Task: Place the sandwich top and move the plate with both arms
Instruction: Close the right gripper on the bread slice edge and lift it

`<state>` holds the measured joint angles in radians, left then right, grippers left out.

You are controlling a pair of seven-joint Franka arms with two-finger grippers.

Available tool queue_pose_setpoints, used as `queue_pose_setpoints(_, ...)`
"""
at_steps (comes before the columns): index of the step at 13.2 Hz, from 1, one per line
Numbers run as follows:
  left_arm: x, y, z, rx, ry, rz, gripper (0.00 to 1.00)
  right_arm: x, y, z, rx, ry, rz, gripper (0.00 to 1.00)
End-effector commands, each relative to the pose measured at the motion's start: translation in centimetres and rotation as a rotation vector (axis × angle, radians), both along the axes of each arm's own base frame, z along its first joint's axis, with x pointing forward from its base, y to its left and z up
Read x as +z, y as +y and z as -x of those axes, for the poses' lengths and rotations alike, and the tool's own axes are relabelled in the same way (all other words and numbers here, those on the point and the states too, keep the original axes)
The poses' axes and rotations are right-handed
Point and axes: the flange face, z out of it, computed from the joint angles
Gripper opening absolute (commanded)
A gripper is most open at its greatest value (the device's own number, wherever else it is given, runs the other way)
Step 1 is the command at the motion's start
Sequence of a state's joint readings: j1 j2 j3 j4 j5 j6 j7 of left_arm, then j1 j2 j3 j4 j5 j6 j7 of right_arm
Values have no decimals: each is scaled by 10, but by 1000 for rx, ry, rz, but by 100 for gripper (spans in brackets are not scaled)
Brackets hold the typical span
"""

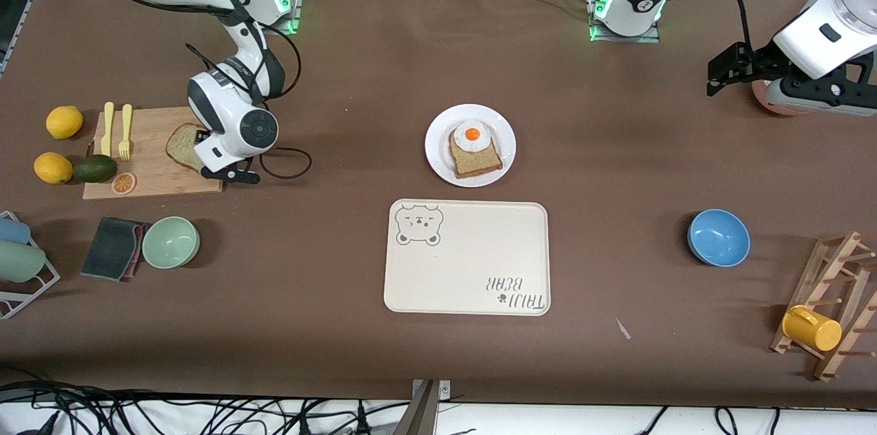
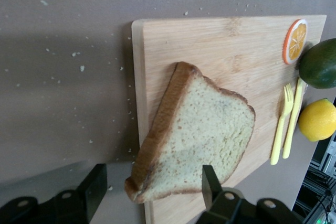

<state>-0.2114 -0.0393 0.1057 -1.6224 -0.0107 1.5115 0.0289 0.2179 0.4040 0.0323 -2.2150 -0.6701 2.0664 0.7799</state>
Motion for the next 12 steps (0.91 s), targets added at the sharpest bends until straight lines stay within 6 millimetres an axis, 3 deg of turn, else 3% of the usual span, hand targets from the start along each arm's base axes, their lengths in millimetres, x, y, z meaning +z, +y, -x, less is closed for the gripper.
queue_pose_setpoints(1,5,-3,-2,-6,3,-28,100,-12,-9,-2,-10,3,11,76)
queue_pose_setpoints(5,4,-3,-3,1,3,-29,100,-17,-9,-1,-9,9,9,70)
queue_pose_setpoints(11,3,-4,-4,0,5,-30,100,-13,-11,-2,-18,10,18,3)
queue_pose_setpoints(12,3,-4,-4,0,5,-30,100,-7,-9,-8,-18,1,21,0)
